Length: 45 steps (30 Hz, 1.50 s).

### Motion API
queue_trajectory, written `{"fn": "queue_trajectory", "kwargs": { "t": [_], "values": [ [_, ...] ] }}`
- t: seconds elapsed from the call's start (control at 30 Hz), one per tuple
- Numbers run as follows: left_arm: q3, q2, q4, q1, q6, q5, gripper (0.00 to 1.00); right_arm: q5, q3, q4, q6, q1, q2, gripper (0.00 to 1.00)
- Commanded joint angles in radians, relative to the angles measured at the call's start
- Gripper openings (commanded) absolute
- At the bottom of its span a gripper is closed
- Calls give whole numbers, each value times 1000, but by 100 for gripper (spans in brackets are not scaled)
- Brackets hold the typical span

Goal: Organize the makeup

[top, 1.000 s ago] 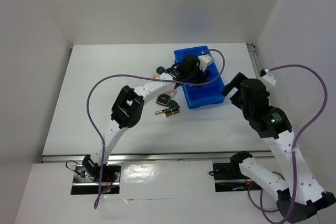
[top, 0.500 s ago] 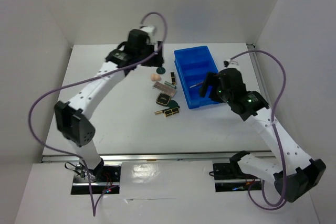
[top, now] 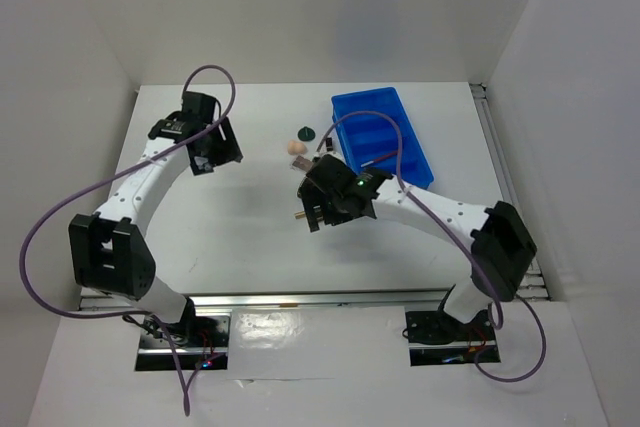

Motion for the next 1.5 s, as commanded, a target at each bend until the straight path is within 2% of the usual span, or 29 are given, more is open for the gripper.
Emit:
{"fn": "queue_trajectory", "kwargs": {
  "t": [0.0, 0.17, 0.63, 1.07, 1.47],
  "values": [
    [41, -45, 36, -3, -33, 13, 82, -14, 74, 27, -68, -4, 78, 100],
    [18, -93, 87, 7, -22, 22, 82, 25, 103, 90, -145, -13, 193, 100],
    [19, -59, 58, 7, -1, 31, 82, 54, 132, 228, -242, -86, 325, 100],
    [59, -29, 38, 36, 28, -13, 82, -44, 96, 265, -224, -125, 343, 100],
    [58, -38, 38, 66, 38, -13, 82, -26, 73, 262, -202, -125, 382, 100]
  ]
}}
